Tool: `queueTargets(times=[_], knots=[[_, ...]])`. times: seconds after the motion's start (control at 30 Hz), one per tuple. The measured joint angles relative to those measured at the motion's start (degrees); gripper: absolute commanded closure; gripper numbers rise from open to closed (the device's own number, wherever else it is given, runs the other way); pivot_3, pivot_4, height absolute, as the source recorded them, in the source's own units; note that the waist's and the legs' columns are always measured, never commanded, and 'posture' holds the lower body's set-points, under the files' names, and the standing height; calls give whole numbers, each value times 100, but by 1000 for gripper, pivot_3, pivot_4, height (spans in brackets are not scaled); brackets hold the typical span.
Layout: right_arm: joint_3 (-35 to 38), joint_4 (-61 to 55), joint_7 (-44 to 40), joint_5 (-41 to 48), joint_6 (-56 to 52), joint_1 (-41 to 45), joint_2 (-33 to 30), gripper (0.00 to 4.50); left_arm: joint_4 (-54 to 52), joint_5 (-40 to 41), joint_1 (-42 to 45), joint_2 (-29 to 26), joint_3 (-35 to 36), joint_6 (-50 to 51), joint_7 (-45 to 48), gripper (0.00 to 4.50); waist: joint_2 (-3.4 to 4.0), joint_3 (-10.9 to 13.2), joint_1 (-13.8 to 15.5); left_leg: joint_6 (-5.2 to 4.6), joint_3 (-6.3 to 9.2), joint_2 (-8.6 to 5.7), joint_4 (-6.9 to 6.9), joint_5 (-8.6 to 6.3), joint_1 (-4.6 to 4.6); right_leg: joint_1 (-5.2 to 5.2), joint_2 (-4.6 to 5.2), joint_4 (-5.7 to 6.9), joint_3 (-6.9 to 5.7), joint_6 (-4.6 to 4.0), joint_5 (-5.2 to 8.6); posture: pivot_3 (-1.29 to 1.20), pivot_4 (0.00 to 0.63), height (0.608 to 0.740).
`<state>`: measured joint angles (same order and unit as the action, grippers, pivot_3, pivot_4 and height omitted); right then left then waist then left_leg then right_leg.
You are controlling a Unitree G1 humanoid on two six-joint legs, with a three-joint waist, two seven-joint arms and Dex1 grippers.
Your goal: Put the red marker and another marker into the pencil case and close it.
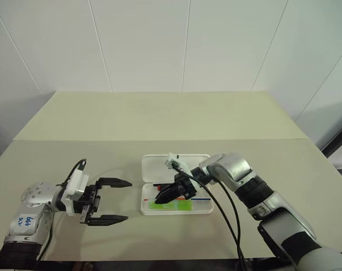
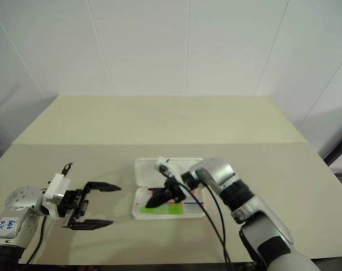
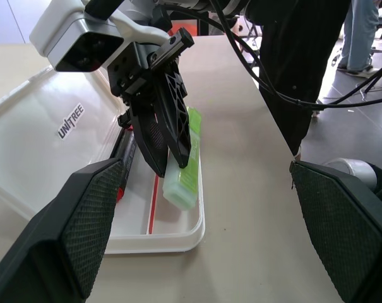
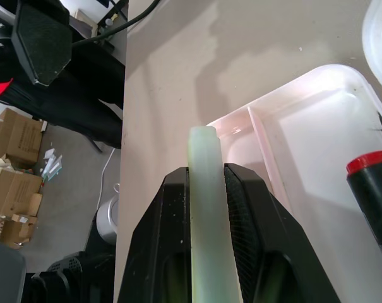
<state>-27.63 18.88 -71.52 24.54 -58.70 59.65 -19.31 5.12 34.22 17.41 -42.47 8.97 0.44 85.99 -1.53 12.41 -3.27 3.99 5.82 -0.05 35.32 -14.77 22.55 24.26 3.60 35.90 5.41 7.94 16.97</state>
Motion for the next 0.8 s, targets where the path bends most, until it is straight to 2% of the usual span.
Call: queueTargets(times=[0.43,0.57,0.73,0.8], knots=[[6,517,-157,-315,372,154,254,3120,-6,11,1,0,0,-2,-2,0,-1,0,-8,2,0,0,1,1,0,4,0,5,1,0,0,0,150,740],[23,600,-197,-331,374,204,268,1940,-7,11,1,0,0,-2,-2,0,-1,-1,-10,2,0,0,1,1,0,4,-1,5,1,-1,0,0,150,740],[79,575,-233,-328,325,204,266,97,-7,11,2,1,0,-2,-3,0,-1,0,-10,2,-1,0,1,1,0,5,0,7,1,0,0,0,150,740],[97,485,-237,-316,251,203,258,41,-6,11,10,1,0,-2,-4,0,-1,-1,-10,2,-1,0,1,1,0,6,0,7,1,0,0,0,150,740]])
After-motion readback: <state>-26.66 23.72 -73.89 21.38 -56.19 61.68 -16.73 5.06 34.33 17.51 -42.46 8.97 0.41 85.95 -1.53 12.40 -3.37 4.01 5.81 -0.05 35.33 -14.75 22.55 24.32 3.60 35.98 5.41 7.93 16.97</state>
